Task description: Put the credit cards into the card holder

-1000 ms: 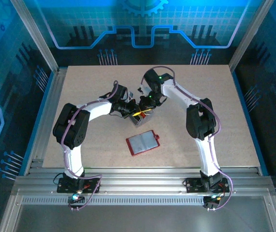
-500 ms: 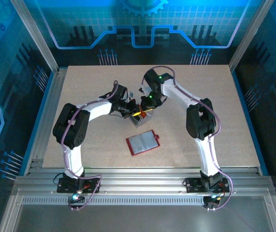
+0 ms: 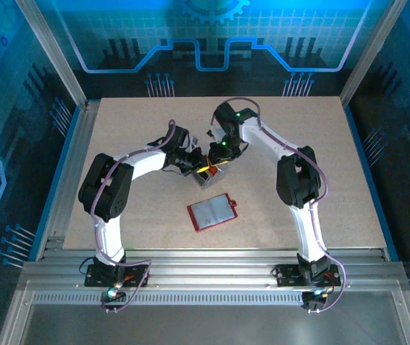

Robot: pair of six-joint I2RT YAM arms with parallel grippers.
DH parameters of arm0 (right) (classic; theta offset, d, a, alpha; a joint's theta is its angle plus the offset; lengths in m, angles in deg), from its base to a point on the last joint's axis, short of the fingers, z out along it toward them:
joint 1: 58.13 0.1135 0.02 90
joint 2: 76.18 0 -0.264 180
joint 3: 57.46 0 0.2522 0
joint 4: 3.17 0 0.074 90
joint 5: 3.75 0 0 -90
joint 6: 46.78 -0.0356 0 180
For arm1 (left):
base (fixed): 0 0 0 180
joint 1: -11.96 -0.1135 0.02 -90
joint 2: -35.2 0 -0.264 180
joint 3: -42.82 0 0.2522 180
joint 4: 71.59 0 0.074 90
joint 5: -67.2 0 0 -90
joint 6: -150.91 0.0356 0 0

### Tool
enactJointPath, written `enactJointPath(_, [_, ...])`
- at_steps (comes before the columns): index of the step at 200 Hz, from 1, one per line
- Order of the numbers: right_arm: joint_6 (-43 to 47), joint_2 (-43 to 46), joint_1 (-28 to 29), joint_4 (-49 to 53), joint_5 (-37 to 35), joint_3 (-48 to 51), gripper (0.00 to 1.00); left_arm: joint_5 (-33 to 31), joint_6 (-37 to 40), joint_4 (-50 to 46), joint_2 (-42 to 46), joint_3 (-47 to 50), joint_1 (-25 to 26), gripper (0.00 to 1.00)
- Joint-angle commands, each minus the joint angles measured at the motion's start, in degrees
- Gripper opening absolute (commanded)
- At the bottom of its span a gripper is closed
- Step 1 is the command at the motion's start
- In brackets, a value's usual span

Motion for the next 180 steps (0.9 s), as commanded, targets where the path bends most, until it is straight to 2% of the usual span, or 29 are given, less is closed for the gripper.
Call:
enactJointPath(1, [-0.1,-0.9,-0.4,2.0,0.7,-4.0,0.3,-3.5,0.3,-5.8,-1.3,2.1,-1.7,0.01])
enactJointPath(139, [0.8,-3.4,0.3,0.3,4.9,0.8,0.33,-3.4,-0.6,-4.5,-1.9,3.2,-2.3,0.01])
enactJointPath(180, [0.7,-2.5,0.4,-1.0,6.8,1.6,0.3,-3.3,-0.6,-4.4,-2.5,3.1,-2.3,0.01])
